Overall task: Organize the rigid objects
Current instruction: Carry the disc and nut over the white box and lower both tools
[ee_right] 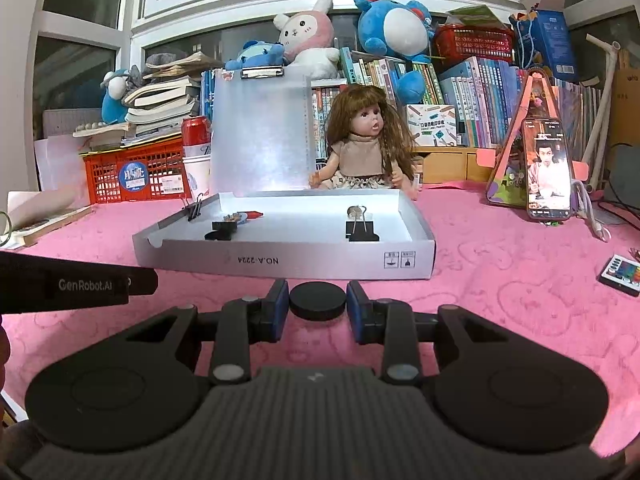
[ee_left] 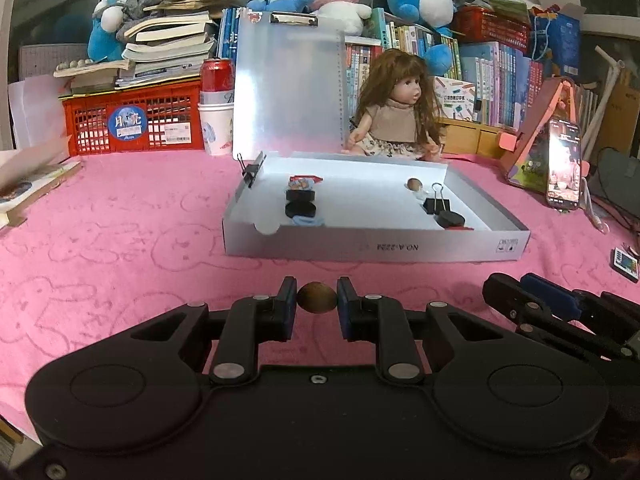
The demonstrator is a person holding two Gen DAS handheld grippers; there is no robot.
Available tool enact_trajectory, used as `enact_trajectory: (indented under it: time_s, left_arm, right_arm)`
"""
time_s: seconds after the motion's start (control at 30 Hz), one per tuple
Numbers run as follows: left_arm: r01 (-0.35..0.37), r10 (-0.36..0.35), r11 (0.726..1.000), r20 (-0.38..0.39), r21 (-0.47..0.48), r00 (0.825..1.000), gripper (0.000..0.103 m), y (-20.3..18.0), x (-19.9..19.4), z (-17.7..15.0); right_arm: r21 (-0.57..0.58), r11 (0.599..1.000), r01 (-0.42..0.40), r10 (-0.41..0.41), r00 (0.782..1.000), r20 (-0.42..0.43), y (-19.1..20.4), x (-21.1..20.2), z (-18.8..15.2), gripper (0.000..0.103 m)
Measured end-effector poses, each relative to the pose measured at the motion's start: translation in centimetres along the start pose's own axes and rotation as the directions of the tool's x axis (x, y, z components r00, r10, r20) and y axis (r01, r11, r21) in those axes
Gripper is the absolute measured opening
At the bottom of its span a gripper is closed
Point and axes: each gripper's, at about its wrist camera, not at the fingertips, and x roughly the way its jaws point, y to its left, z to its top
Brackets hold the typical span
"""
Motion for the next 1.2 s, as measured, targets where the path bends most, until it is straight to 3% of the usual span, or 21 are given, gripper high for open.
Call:
enact_trajectory:
  time_s: [1.2]
  left_arm:
    - [0.003, -0.003, 1.0, -0.008, 0.003, 1.0, 0.021, 0.8, 1.5, 3.4]
  right_arm:
    - [0.01, 1.0, 0.011, -0.011, 1.0, -0.005, -1.0, 1.7, 3.2, 0.036]
